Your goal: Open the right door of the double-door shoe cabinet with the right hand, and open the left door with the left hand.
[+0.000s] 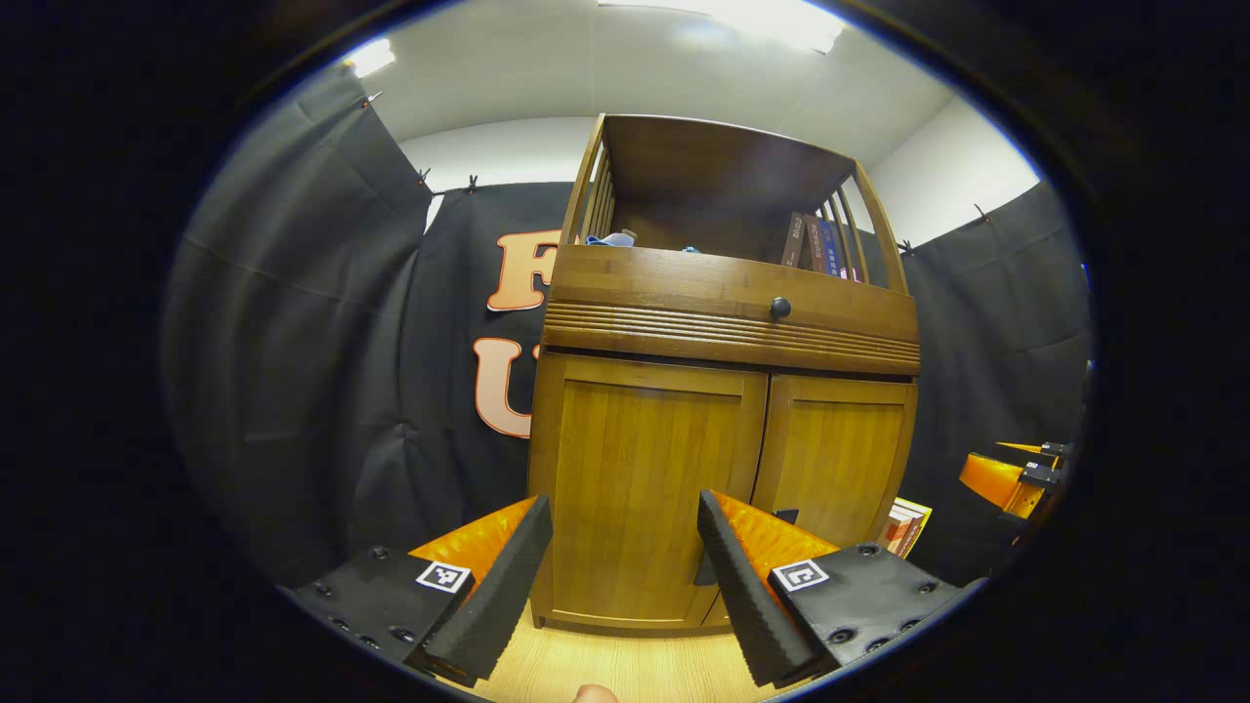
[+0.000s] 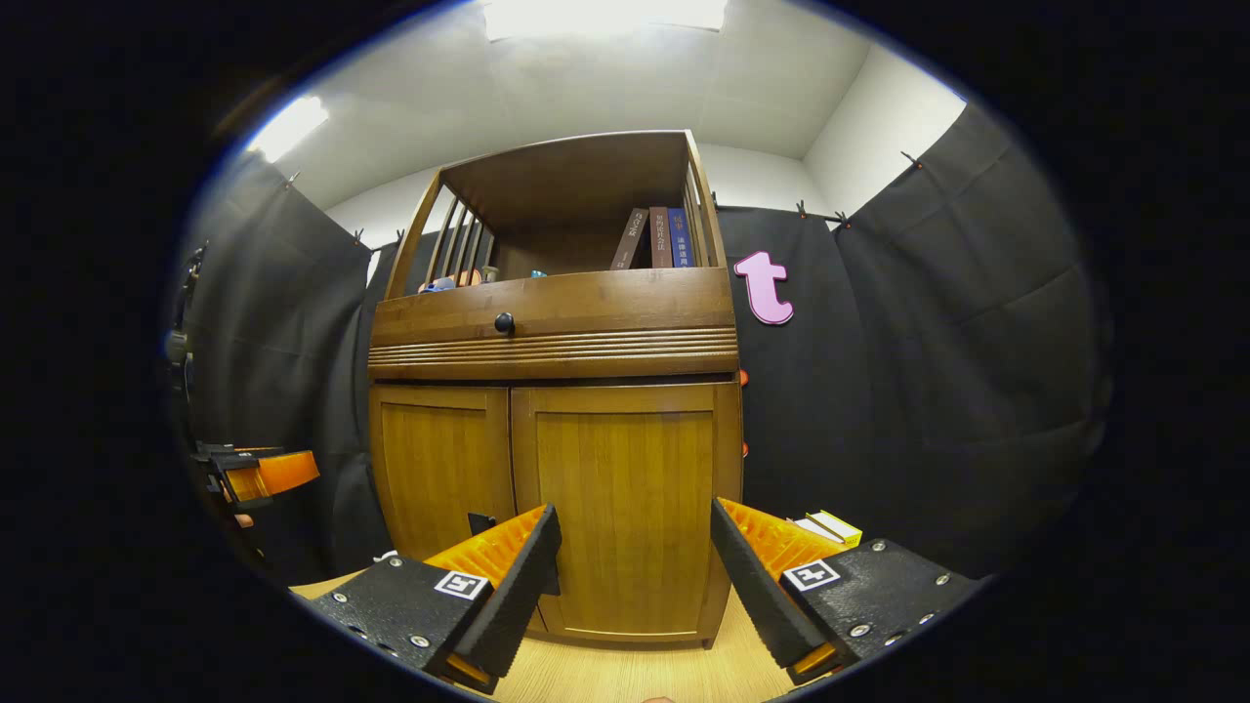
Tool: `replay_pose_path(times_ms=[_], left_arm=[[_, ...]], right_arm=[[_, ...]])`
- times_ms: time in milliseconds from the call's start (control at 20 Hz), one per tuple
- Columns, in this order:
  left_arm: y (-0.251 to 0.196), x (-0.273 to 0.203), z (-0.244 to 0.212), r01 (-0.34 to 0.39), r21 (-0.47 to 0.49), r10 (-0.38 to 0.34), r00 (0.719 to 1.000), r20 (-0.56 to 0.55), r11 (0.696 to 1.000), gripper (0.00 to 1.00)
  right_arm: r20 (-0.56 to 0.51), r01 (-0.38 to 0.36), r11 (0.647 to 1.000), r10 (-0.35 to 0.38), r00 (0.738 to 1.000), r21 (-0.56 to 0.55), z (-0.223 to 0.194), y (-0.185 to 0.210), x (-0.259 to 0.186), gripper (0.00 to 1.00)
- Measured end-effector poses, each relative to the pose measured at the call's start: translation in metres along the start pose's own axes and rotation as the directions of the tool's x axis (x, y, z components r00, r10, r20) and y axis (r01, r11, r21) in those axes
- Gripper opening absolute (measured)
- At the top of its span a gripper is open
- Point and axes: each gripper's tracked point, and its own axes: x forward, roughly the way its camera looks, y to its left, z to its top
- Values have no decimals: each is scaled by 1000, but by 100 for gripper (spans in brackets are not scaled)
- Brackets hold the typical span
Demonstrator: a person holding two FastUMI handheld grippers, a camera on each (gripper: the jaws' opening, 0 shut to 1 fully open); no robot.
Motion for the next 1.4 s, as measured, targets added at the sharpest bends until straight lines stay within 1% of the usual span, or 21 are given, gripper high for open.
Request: replay_pose_path(times_ms=[150, 450, 900, 1100, 1250, 1400], left_arm=[[4, -4, 0, -4, 7, 4, 1000, -2, 1000, 94], [11, -12, 3, -20, 31, 20, 1000, -7, 999, 94], [17, -19, 4, -13, 62, 13, 1000, 2, 998, 94], [25, -18, 0, -30, 65, 30, 1000, -4, 997, 94], [30, -19, -1, -38, 70, 38, 999, -8, 997, 94], [31, -18, -4, -37, 74, 38, 999, -14, 997, 94]], right_arm=[[-11, -7, 1000, 7, 1000, -11, -11, 10, 6, 94], [-39, -19, 1000, 18, 999, -23, -44, 35, 32, 94], [-90, -58, 998, 56, 994, -18, -113, 78, 84, 94], [-104, -51, 998, 48, 993, -30, -144, 88, 114, 94], [-154, -62, 998, 62, 986, 3, -171, 96, 133, 94], [-197, -65, 997, 72, 978, 41, -195, 102, 148, 89]])
